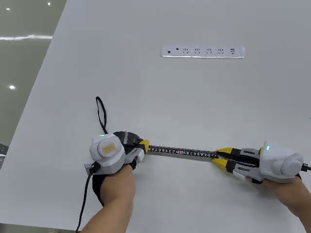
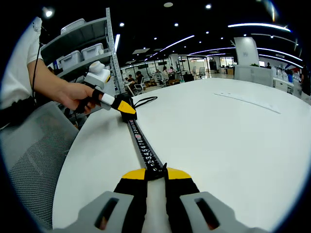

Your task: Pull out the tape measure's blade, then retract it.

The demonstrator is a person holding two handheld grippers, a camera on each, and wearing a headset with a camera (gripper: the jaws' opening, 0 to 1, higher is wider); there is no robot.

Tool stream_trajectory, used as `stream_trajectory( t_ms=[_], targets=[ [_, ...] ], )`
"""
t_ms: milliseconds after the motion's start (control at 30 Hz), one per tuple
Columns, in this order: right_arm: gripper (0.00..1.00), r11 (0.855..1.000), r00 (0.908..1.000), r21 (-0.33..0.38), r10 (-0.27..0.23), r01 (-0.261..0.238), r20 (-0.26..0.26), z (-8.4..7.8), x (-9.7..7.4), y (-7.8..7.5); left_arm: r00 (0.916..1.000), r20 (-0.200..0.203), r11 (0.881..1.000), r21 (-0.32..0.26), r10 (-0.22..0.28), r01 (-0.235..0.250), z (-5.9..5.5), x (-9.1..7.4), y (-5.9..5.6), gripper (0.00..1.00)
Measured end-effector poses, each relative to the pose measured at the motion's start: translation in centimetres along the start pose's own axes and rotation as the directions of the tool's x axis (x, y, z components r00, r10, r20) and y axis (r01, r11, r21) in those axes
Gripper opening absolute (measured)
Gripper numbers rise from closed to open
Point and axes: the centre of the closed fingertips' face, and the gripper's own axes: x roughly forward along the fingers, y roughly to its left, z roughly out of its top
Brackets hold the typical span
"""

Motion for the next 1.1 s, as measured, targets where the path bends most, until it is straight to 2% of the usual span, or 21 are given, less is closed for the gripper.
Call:
stream_trajectory(
  t_ms=[1100],
  targets=[
    [0.12, 0.999, 0.9996, -0.021, 0.029, -0.029, 0.001, 0.5, 1.6, 0.7, 1.0, -0.003, 1.0, -0.002, 0.0, 0.0, 0.0, 0.0, 0.0, 0.69]
  ],
)
